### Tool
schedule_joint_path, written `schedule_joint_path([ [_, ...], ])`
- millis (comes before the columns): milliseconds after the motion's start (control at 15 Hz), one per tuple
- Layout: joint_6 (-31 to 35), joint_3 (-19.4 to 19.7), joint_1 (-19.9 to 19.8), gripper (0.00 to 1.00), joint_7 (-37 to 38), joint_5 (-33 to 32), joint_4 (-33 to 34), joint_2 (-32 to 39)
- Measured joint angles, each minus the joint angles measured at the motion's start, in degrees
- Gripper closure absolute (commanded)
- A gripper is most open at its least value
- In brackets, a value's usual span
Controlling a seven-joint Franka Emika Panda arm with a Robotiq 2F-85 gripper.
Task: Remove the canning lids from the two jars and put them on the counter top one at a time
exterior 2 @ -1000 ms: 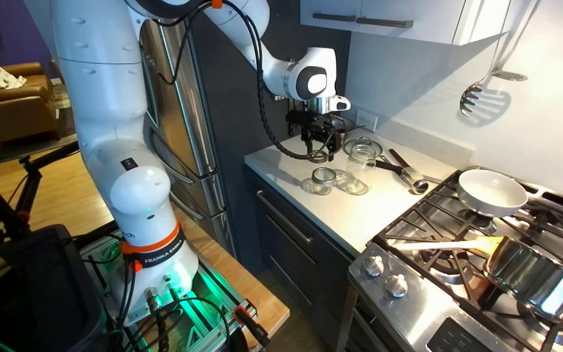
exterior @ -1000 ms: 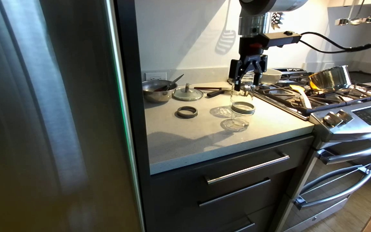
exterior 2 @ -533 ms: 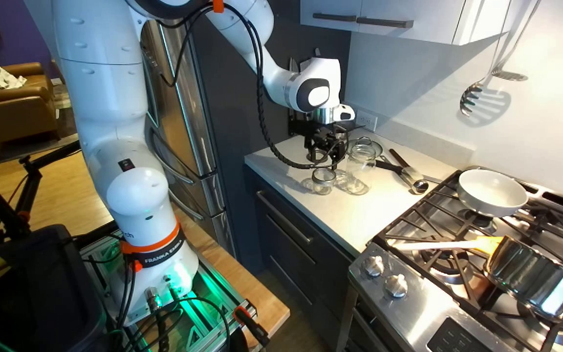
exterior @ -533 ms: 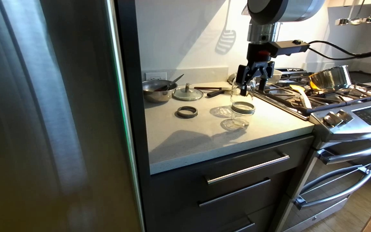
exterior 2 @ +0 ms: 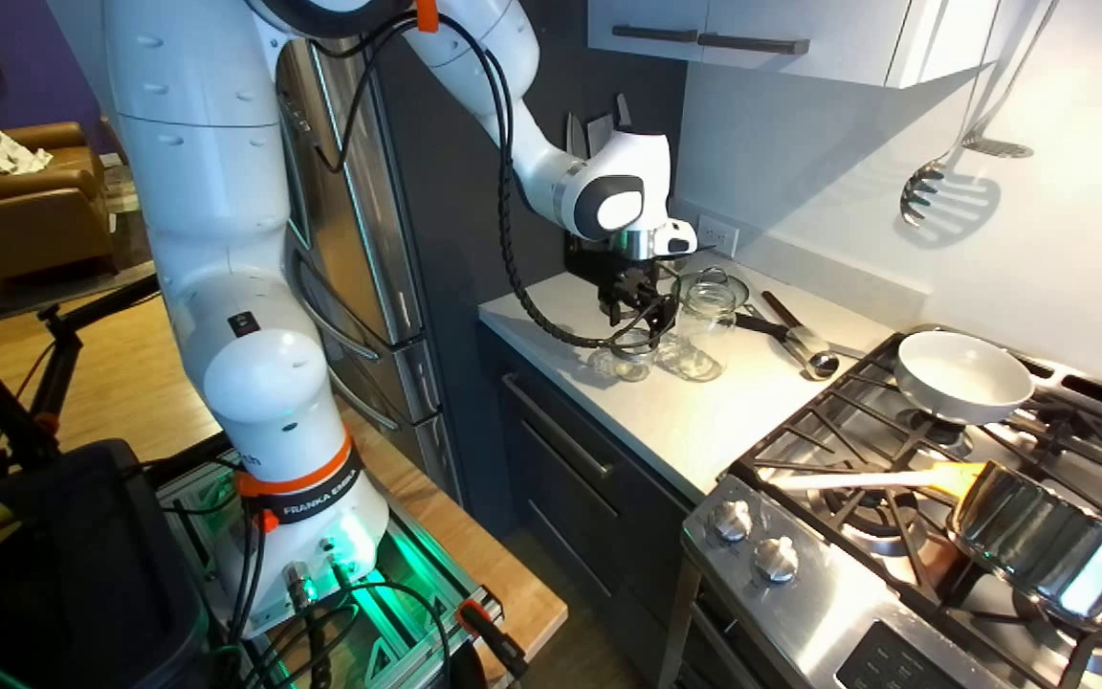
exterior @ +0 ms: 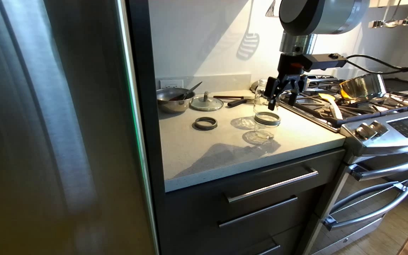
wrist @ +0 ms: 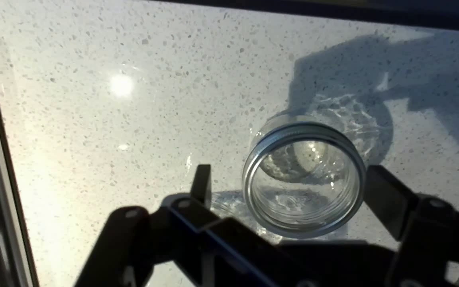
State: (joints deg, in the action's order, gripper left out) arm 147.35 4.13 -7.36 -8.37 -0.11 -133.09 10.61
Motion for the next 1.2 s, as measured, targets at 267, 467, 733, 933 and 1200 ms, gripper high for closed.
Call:
schedule_joint_path([
  [267, 2.39, 0.04, -1.26, 0.14, -2.51, 2.54, -1.13, 0.12],
  [467, 3.26, 0.03, -2.09, 0.19, -4.85, 4.76, -1.16, 0.53],
  [733, 4.53, 0.0, -2.83, 0.2, -7.47, 7.26, -1.15, 1.29],
  [933, 5.21, -0.14, -3.21, 0.19, -9.24, 9.1, -0.99, 1.89],
  [1200, 5.61, -0.92, -3.7, 0.26, -11.37, 11.36, -0.16, 3.12],
])
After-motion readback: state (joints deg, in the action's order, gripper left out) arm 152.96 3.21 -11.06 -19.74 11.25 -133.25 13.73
